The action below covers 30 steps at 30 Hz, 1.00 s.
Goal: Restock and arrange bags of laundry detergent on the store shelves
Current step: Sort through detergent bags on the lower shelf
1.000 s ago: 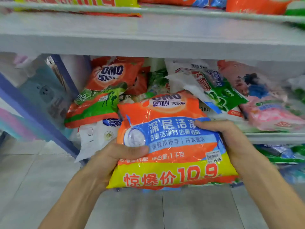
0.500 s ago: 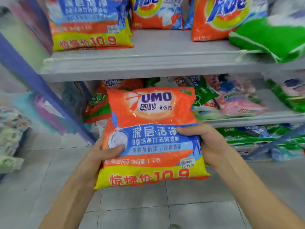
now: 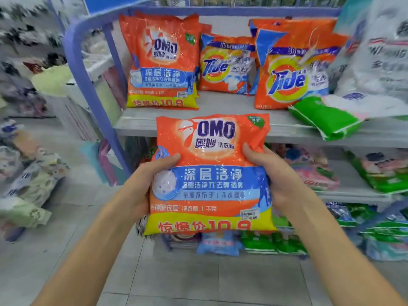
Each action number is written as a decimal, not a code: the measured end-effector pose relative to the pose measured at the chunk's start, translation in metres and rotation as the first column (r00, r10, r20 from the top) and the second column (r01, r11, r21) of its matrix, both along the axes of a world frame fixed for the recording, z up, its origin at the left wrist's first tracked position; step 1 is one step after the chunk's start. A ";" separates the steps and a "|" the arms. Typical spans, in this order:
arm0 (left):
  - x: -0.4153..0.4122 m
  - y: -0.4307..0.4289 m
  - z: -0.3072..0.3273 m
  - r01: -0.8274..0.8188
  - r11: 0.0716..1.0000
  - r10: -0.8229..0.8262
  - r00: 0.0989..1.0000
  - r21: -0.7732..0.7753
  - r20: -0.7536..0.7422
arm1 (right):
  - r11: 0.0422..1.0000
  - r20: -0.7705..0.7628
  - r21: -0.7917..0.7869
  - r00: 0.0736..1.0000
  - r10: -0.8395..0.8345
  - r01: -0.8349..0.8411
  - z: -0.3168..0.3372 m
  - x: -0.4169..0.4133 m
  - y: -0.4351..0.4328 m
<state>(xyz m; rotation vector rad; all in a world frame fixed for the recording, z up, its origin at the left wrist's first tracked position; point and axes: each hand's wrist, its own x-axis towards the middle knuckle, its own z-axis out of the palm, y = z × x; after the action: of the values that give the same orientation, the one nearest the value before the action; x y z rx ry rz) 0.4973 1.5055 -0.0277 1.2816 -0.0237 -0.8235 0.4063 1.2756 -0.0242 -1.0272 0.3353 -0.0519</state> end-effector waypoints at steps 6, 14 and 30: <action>0.005 -0.015 0.018 -0.147 0.986 0.154 0.984 -0.080 0.090 | 0.995 0.099 -0.097 0.995 0.017 -0.008 0.035 0.015 -0.008; 0.058 -0.016 0.046 -0.244 0.960 0.273 0.926 -0.140 0.262 | 0.982 0.187 -0.178 0.982 -0.025 0.059 0.061 0.071 -0.012; 0.260 -0.035 0.108 -0.551 0.803 0.561 0.567 -0.228 0.604 | 0.964 0.306 -0.226 0.950 -0.063 0.137 0.097 0.273 -0.007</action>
<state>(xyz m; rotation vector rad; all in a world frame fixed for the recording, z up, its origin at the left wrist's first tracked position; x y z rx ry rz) 0.7575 1.4700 0.0800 1.3953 -0.1710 0.2107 0.6796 1.2685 0.0729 -1.2275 0.1073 -0.3443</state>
